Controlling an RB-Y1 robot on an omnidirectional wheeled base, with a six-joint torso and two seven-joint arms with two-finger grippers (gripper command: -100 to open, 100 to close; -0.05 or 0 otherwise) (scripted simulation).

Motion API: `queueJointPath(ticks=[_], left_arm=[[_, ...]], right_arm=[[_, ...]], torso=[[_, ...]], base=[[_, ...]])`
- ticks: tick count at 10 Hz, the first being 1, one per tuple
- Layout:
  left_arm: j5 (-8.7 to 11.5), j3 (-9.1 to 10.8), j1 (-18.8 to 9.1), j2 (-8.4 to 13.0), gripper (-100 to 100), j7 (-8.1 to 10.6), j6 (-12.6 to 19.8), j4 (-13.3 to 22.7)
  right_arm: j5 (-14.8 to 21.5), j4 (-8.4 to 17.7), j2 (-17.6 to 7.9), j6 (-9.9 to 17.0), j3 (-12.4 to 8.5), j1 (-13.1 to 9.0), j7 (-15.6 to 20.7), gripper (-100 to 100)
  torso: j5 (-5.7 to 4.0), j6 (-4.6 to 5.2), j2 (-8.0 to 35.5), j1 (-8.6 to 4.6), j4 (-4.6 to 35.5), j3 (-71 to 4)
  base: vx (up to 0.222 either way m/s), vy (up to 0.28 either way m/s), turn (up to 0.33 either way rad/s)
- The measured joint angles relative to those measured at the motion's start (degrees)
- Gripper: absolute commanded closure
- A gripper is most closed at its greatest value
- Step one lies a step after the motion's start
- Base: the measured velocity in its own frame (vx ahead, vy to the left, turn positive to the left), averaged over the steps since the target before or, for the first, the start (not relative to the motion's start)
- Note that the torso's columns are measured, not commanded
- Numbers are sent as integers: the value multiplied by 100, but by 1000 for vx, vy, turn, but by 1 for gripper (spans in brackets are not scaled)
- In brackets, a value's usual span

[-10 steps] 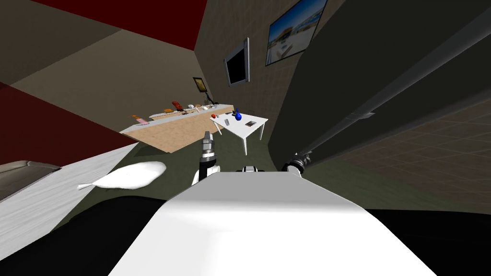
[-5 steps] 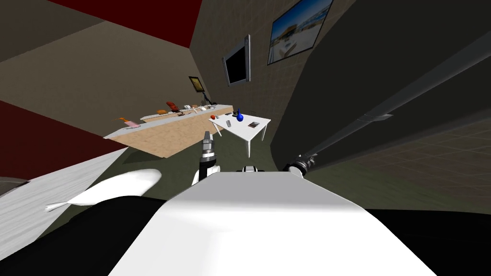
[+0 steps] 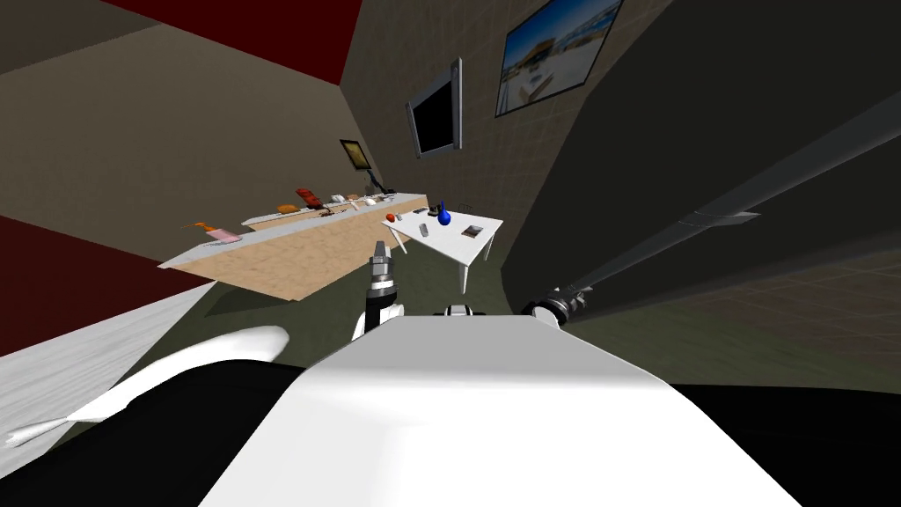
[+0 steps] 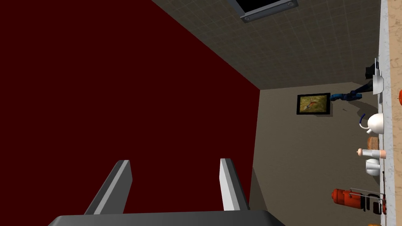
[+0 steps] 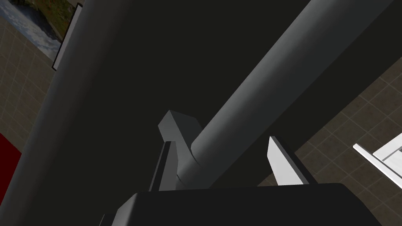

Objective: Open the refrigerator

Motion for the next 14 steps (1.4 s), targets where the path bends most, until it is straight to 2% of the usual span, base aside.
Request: queueJointPath(ticks=[2,3,6,7,14], left_arm=[[0,2,0,2,0,0,0,0],[0,3,0,2,0,0,0,1],[0,2,-1,2,0,0,0,1],[0,2,-1,2,0,0,0,1],[0,2,-1,2,0,0,0,0]], right_arm=[[-280,-64,-2,-217,-80,-11,254,-100],[-457,-144,0,-378,-157,-17,424,-100],[-968,-291,-27,-751,-333,0,914,-100],[-1055,-301,-27,-794,-349,0,1039,-100],[-2100,-598,-47,-1567,-681,-8,2121,-100]], torso=[[-33,50,43,-72,1,28],[-33,63,44,-64,0,31],[-23,46,36,-2,-3,26],[-24,41,41,-5,-1,29],[-27,44,31,-15,-4,23]], base=[[60,21,-128],[63,-1,-103],[47,18,-91],[42,25,-159],[51,40,-117]])
